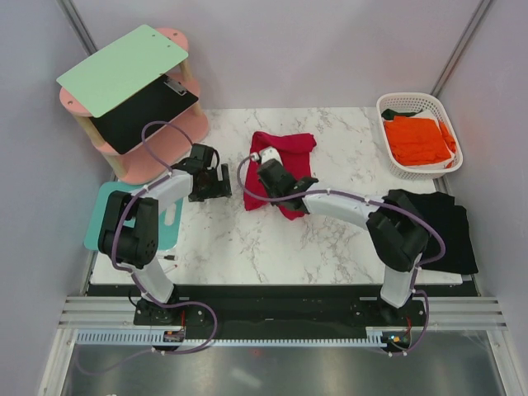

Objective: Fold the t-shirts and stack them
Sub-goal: Flatten out the tshirt

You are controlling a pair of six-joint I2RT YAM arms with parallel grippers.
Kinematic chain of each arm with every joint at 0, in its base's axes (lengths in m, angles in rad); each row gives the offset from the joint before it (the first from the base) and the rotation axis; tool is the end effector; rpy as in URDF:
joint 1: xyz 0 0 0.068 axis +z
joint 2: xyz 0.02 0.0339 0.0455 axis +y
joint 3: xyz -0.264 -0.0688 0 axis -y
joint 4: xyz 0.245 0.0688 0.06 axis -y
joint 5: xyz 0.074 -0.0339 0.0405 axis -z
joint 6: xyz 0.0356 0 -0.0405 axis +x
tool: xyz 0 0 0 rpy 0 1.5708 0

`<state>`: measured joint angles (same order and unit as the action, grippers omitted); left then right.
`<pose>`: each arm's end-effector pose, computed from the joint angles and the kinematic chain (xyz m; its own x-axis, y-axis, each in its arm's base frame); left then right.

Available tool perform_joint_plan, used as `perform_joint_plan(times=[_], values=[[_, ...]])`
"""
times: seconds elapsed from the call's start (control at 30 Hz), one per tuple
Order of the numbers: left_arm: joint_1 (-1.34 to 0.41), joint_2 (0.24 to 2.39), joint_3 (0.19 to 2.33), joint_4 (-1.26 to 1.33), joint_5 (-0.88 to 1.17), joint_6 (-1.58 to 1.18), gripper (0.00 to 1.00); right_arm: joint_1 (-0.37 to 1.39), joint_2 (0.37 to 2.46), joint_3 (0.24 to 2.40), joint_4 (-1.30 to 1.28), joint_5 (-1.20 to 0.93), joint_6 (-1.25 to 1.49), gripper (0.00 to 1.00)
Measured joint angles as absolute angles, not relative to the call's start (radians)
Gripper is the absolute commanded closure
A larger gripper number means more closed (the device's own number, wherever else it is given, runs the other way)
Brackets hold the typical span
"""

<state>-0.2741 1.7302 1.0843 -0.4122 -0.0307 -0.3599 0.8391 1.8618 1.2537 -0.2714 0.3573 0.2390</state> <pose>0.3347 -0.0930 0.1791 -0.8753 -0.1195 -0.4685 -0.0558 0.9875 -0.1477 0.2762 0.2890 0.1930 -0.6299 -0.3695 -0.6832 -0.4106 0.9050 -0.1109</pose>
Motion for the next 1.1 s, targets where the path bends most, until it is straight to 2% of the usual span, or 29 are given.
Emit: perform_joint_plan(times=[0.2, 0.53, 0.77, 0.97, 1.1], values=[[-0.267, 1.721, 1.083, -0.414, -0.046, -0.371, 0.04, 0.752, 1.762, 1.482, -0.267, 0.474, 0.176, 1.0], [-0.274, 1.721, 1.074, -0.414, -0.042, -0.371, 0.04, 0.384, 1.75, 1.925, -0.296, 0.654, 0.076, 1.0], [-0.3, 1.721, 1.072, -0.409, -0.03, -0.372, 0.04, 0.349, 1.732, 2.253, -0.242, 0.754, -0.062, 1.0], [-0.305, 1.721, 1.046, -0.399, -0.025, -0.372, 0.04, 0.356, 1.648, 2.24, -0.215, 0.698, -0.064, 1.0], [-0.305, 1.721, 1.045, -0.396, -0.029, -0.374, 0.04, 0.4, 1.599, 2.09, -0.202, 0.609, -0.019, 1.0]])
